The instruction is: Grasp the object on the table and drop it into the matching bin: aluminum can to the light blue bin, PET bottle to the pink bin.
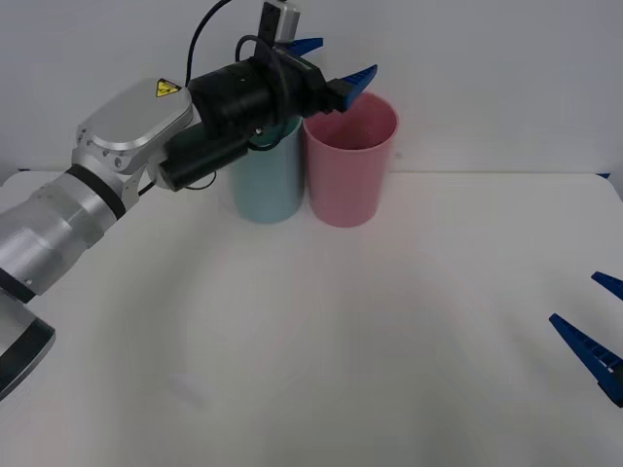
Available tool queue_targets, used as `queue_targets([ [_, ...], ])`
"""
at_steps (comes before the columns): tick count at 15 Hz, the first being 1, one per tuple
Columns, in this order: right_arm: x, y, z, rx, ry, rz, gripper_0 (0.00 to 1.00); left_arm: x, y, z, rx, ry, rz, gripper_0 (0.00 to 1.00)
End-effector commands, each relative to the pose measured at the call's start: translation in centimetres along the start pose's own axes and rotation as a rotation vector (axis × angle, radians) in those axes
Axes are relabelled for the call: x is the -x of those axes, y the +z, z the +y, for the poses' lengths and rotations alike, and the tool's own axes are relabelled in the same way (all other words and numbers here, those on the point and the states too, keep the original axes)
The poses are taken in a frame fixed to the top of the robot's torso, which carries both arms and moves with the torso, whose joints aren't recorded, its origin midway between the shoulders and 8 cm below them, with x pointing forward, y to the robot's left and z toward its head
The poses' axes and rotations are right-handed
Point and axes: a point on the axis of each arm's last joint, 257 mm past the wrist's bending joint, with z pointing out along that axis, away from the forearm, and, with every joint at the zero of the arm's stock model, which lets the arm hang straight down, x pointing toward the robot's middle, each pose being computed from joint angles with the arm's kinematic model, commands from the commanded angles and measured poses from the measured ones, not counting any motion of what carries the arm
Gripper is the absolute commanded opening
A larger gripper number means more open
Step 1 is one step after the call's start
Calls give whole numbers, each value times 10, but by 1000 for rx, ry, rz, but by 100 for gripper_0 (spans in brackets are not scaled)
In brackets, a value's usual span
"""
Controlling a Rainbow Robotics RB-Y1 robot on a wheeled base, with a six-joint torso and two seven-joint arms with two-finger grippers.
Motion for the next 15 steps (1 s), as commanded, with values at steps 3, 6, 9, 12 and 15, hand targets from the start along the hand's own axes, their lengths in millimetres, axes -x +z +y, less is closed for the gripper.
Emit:
queue_targets([
  [3,0,0,0,0,0,0,100,-4,-66,13,-5,13,-73,100],
  [6,0,0,0,0,0,0,100,-7,-114,24,-3,14,-100,100],
  [9,0,0,0,0,0,0,100,-15,-163,34,1,37,-91,100],
  [12,0,0,0,0,0,0,100,-23,-217,45,22,75,-67,100],
  [15,0,0,0,0,0,0,100,-35,-271,53,37,125,-28,100],
])
